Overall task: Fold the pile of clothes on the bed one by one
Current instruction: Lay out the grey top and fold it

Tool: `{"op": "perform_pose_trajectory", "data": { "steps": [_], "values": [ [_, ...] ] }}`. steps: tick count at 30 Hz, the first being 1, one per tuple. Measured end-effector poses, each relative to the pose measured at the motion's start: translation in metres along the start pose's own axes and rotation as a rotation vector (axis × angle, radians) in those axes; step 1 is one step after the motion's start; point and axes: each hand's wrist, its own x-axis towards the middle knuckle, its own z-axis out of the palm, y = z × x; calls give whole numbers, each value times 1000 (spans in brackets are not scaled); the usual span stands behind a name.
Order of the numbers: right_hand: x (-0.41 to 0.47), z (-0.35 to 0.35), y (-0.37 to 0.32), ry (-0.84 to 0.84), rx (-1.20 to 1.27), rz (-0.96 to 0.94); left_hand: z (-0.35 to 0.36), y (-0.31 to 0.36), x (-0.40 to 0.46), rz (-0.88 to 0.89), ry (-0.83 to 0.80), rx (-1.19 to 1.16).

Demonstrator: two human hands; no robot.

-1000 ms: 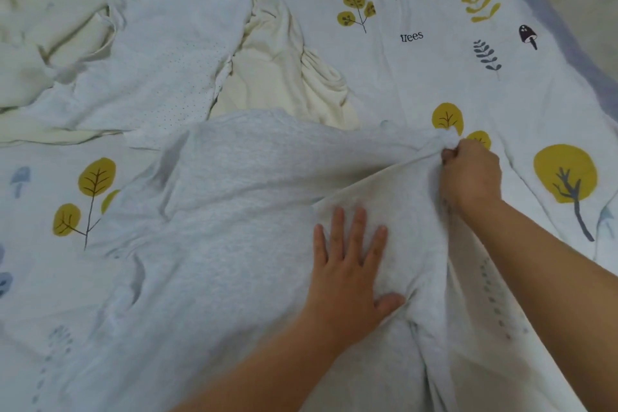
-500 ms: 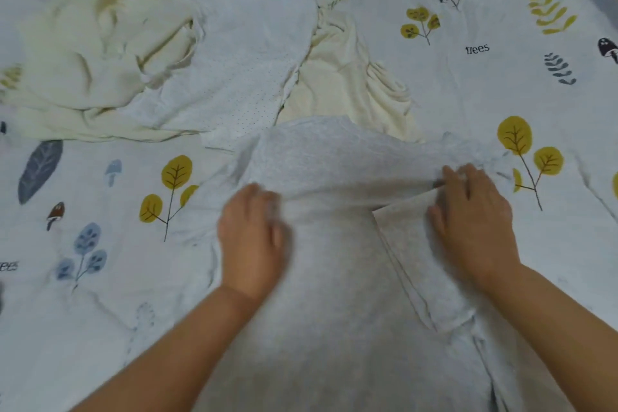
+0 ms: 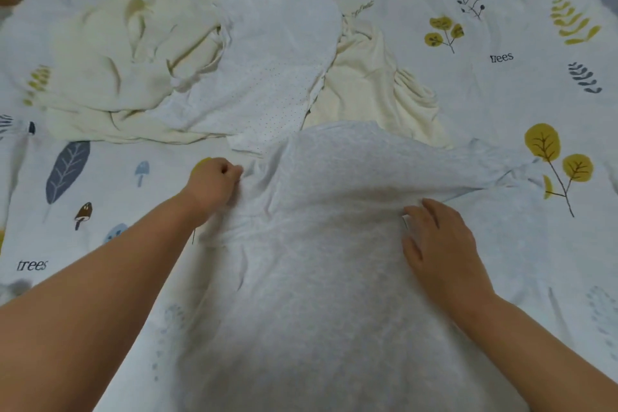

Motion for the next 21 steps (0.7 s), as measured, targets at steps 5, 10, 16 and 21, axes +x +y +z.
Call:
{"op": "perform_pose_trajectory", "data": {
  "steps": [5,10,16,21],
  "values": [
    [-2,-6,-2,6,28,42,-40,23,-23,175,469,5],
    [-1,-11,-12,37,203,86,-32,71,-87,403,429,-145],
    [6,-9,-19,-5,546,309,42,75,-156,368,-519,-147],
    [13,3,-27,-184,563,390,56,29,-144,414,-24,170]
  ]
}}
